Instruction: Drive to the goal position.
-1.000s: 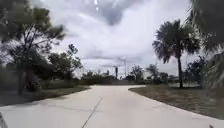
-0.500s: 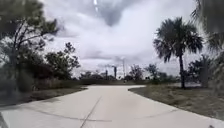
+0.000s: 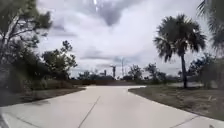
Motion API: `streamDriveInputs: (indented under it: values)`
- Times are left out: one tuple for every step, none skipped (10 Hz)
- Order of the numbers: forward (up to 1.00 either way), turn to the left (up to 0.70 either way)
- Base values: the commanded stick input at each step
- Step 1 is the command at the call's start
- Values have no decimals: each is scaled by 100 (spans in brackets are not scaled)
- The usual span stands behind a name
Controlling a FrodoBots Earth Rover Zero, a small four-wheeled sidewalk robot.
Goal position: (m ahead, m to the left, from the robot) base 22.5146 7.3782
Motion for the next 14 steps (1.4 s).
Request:
streamDriveInputs:
  values:
    - [85,0]
    - [85,0]
    - [85,0]
    - [85,0]
    - [85,0]
    - [85,0]
    - [85,0]
    - [85,0]
    - [85,0]
    - [85,0]
    - [85,0]
    - [85,0]
    - [85,0]
    - [85,0]
